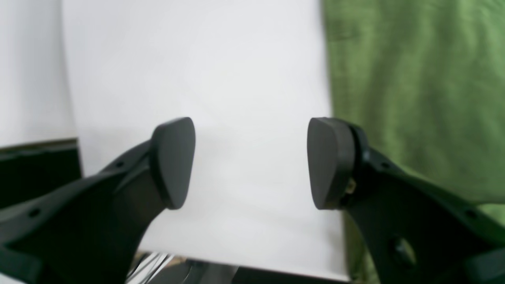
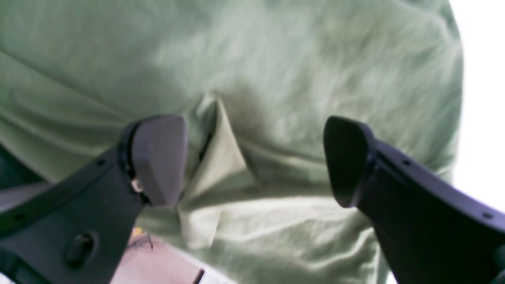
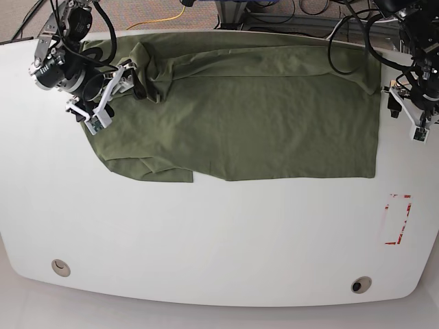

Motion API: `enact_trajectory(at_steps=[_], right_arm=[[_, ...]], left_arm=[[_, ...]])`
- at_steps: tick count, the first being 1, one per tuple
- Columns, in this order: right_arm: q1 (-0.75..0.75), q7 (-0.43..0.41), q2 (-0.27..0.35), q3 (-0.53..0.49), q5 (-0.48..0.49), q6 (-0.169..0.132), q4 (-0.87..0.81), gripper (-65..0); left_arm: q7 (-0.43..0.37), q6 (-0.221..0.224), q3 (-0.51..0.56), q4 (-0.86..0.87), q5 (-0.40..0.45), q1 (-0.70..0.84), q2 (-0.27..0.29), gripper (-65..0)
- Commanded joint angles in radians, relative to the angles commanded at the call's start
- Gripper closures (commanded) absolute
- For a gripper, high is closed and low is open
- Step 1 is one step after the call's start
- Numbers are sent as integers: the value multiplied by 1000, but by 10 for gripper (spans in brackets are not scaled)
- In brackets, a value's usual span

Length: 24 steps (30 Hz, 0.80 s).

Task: Layout the t-shirt on the table in an organized manner, then fold the t-shirt properly
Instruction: 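Move the right gripper onto the bunched fabric near the collar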

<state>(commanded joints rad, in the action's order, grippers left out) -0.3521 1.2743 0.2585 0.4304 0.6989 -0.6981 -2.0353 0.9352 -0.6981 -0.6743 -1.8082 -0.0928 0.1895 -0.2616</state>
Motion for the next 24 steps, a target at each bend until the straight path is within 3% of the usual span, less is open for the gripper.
enact_trajectory(at_steps=[11, 24], right_arm=[[-124, -55, -8, -3, 2, 0, 2, -525], [-129, -60, -8, -3, -8, 0, 6, -523]], left_arm=[[0, 0, 3, 0, 0, 5, 0, -404], [0, 0, 3, 0, 0, 2, 0, -404]])
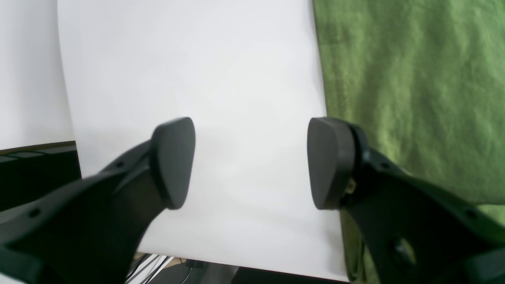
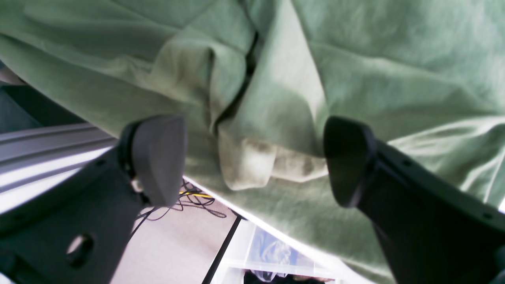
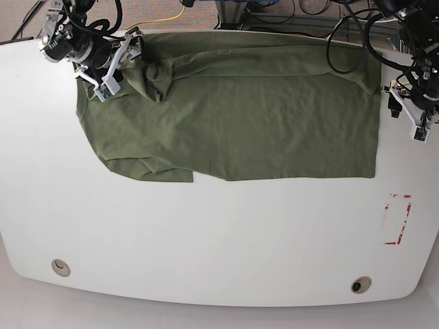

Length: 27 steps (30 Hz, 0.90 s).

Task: Layout the t-shirt on the table in an organized manner, then fold the t-shirt properly
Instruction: 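Move the right gripper onto the bunched fabric near the collar, then grasp the bunched fold with the right gripper and pull it outward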

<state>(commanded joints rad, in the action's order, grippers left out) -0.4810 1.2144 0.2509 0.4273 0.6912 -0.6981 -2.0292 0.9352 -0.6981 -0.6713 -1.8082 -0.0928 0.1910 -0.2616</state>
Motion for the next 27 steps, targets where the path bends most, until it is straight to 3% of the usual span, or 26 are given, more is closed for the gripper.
enact_trajectory(at_steps=[4, 10, 20, 27], right_arm=[[3, -5, -2, 0, 0, 0, 14, -495], [12, -26, -2, 0, 0, 0, 49, -282], [17, -28, -2, 0, 2, 0, 58, -5], [43, -28, -2, 0, 9, 0, 40, -6]], left_arm=[[0, 0, 0, 0, 0, 2, 0, -404], [0, 0, -3, 0, 0, 5, 0, -404], [0, 0, -5, 0, 0, 5, 0, -404], [0, 0, -2, 0, 0, 5, 0, -404]])
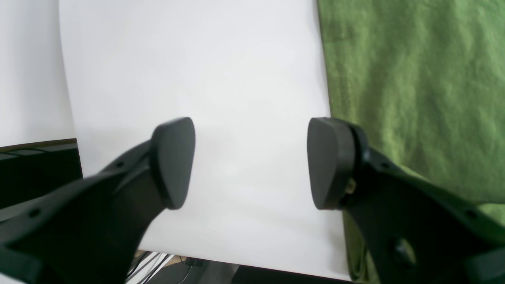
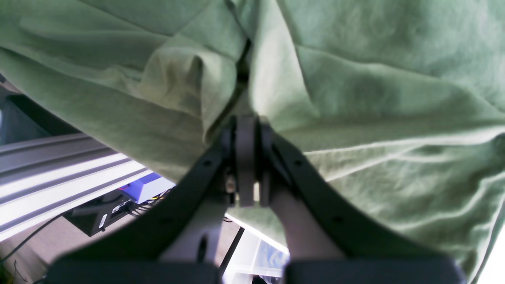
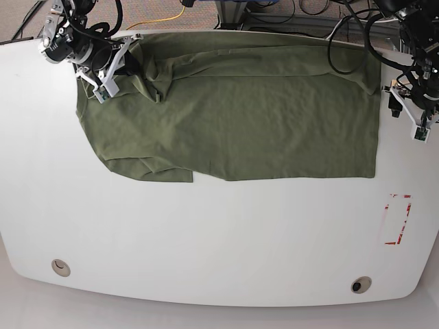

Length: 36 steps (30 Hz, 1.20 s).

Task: Layout the t-shirt on the table in an organized manner, then fold the t-shirt properly
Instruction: 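Grasp the bunched fold with the right gripper and pull it outward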

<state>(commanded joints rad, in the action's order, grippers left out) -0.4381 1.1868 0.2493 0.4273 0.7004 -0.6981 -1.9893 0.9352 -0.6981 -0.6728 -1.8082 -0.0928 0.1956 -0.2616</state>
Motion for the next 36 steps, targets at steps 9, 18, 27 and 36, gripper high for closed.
enact_trajectory(at_steps=[9, 18, 27, 36], right_arm=[[75, 2, 2, 0, -2, 0, -5, -6], [167, 2, 6, 0, -8, 0, 0, -11], [235, 6, 5, 0, -8, 0, 25, -11], [288, 6, 0, 0, -8, 0, 92, -14]], left_arm=[[0, 0, 2, 0, 0, 0, 0, -404], [0, 0, -2, 0, 0, 25, -3, -404], [0, 0, -3, 0, 0, 28, -3, -404], [0, 0, -5, 0, 0, 29, -3, -404]])
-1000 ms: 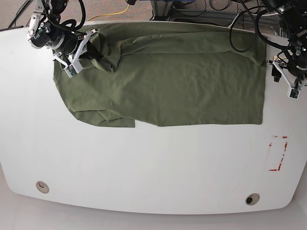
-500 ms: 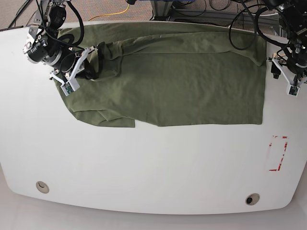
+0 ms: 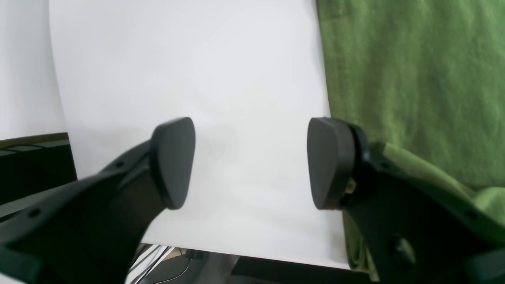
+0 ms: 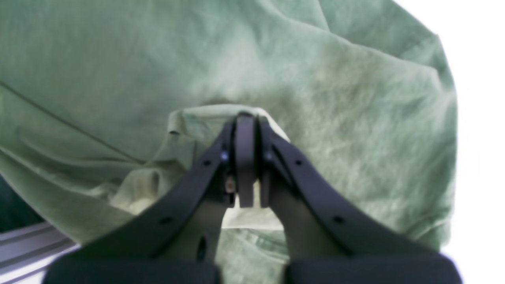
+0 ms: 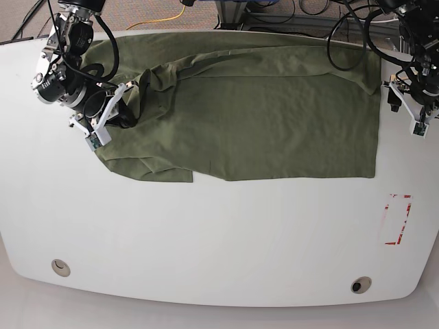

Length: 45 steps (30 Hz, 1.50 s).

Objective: Layout the t-shirt on the table in an organized manner, then fold the t-shirt properly

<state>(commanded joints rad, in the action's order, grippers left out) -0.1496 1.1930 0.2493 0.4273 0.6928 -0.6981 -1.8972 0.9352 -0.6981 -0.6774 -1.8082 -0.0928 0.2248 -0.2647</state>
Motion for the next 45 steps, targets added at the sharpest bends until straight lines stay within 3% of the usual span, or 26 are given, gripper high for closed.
enact_trajectory(at_steps=[4, 6, 9, 11, 14, 17, 19, 26, 31, 38, 45], right_arm=[[18, 0, -2, 0, 0, 0, 21, -19], [29, 0, -2, 0, 0, 0, 26, -63], [38, 0, -2, 0, 2, 0, 31, -192], [43, 0, -2, 0, 5, 0, 31, -363], [43, 0, -2, 0, 8, 0, 28, -537], [43, 0, 3, 0, 8, 0, 28, -640], [38, 0, 9, 2, 5, 0, 25, -650], [-34, 0, 94, 8, 6, 0, -3, -569], [-106, 0, 120, 3, 3, 0, -15, -539], [-192, 0, 107, 0, 8, 0, -57, -525], [-224, 0, 55, -5, 8, 0, -61, -530]], left_arm=[[0, 0, 0, -2, 0, 12, 0, -404], [0, 0, 0, -3, 0, 12, 0, -404], [0, 0, 0, -3, 0, 12, 0, -404], [0, 0, 2, -3, 0, 12, 0, -404], [0, 0, 3, -5, 0, 12, 0, -404], [0, 0, 5, -11, -2, 12, 0, -404], [0, 0, 6, -26, -2, 11, 0, -404], [0, 0, 9, -107, -6, 9, 5, -403], [0, 0, 9, -107, -5, 6, 5, -403], [0, 0, 9, -106, -2, 6, 5, -403], [0, 0, 8, -106, -2, 8, 6, -403]])
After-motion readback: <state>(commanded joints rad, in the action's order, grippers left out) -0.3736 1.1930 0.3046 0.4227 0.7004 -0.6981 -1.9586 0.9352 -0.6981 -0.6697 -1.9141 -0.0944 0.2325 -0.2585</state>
